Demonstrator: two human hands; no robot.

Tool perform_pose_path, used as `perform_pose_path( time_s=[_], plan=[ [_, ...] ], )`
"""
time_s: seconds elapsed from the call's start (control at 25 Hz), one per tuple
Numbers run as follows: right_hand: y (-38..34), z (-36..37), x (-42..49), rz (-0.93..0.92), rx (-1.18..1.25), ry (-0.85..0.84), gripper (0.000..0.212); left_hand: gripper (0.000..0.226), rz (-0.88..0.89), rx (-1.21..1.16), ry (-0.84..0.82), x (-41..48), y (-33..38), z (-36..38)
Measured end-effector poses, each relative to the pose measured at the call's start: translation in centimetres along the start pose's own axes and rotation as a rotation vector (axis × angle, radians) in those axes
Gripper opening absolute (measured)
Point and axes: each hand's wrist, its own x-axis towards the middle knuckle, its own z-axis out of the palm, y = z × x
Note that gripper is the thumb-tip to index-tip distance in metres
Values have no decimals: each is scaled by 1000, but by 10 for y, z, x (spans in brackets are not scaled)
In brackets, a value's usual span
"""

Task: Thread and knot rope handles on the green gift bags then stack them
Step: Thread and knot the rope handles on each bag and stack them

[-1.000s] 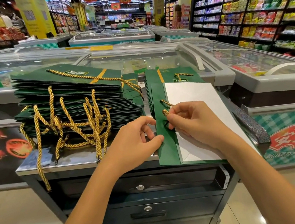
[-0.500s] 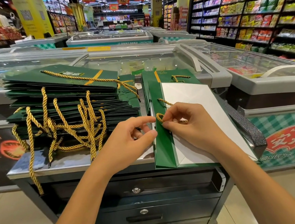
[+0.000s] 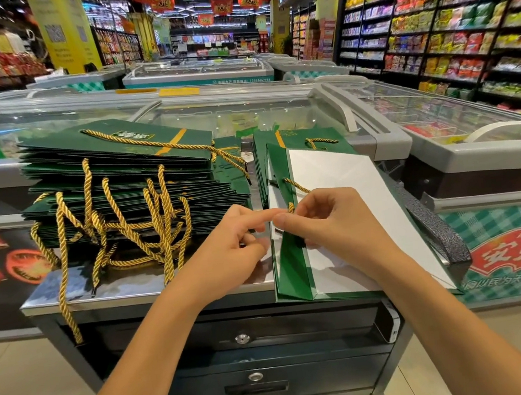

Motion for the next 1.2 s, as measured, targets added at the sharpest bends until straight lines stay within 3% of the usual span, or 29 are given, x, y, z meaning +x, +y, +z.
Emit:
perform_pose_path(
  time_s=[0.16, 0.32, 0.56, 0.8, 0.92, 1.08, 1.2],
  plan=[
    [2, 1, 2, 40, 20, 16, 17, 49, 7, 19, 22, 2, -1, 4],
    [3, 0, 2, 62, 56, 4, 5, 26, -30, 30, 112, 10, -5, 12],
    [3, -1, 3, 66, 55, 4, 6, 11, -56, 95, 202, 13, -3, 17],
    [7, 1, 4, 52, 108, 37, 12, 14, -115, -248, 412, 4, -6, 6],
    [7, 1, 3, 30, 81, 24, 19, 10, -89, -220, 294, 1, -5, 5],
    [11, 5, 4, -56, -57, 5, 15, 57, -28, 93, 13, 0, -6, 4],
    [13, 6, 3, -126, -141, 5, 9, 65, 5, 200, -4, 1, -9, 1]
  ],
)
